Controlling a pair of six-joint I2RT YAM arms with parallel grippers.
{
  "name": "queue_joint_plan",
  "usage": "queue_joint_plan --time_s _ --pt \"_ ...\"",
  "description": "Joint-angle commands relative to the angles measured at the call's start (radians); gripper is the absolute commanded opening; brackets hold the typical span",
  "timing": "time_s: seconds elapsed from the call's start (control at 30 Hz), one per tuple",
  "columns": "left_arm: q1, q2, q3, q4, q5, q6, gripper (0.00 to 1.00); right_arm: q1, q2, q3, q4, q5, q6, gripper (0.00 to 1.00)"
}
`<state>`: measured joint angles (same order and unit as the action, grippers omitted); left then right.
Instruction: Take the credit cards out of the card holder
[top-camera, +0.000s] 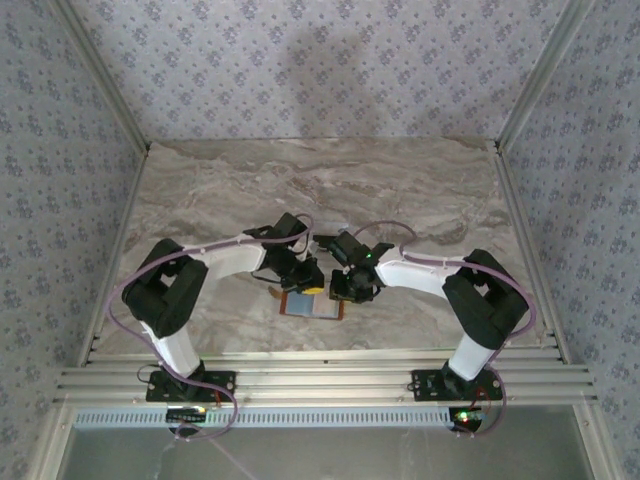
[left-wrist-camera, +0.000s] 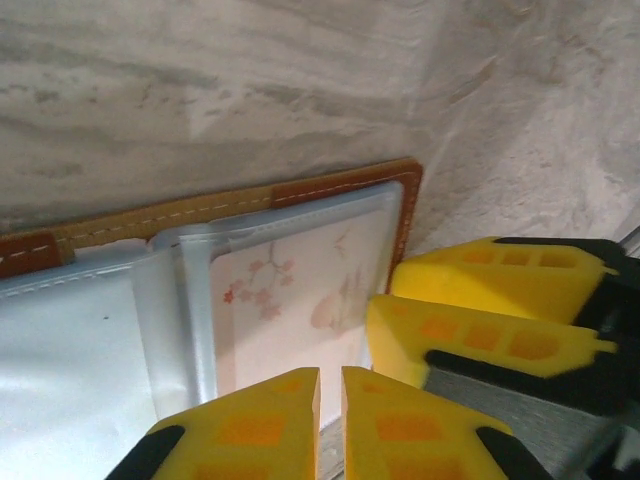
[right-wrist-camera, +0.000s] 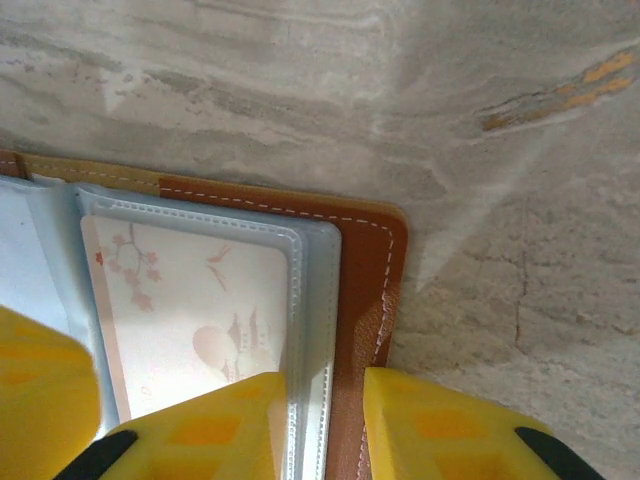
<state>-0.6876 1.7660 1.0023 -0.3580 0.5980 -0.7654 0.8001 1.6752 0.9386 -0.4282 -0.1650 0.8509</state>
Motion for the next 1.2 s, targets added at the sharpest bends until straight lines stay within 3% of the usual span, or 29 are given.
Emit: queue_joint_plan --time_s 0.0,0.83,1.17 --pt "-0.005 0.024 -0.011 -0.011 0.01 0.006 0.15 -0.006 0.012 -0.014 -0.008 -0.007 0.013 0.32" --pt "-0.004 0.016 0.002 -0.135 -0.094 0.074 0.15 0.005 0.052 0.01 -0.095 0.066 -0.007 0.32" --pt "-0.003 -0.007 0.04 -0.236 -0.203 0.118 0.15 0.008 0.058 0.012 -0.103 0.071 -0.009 0.3"
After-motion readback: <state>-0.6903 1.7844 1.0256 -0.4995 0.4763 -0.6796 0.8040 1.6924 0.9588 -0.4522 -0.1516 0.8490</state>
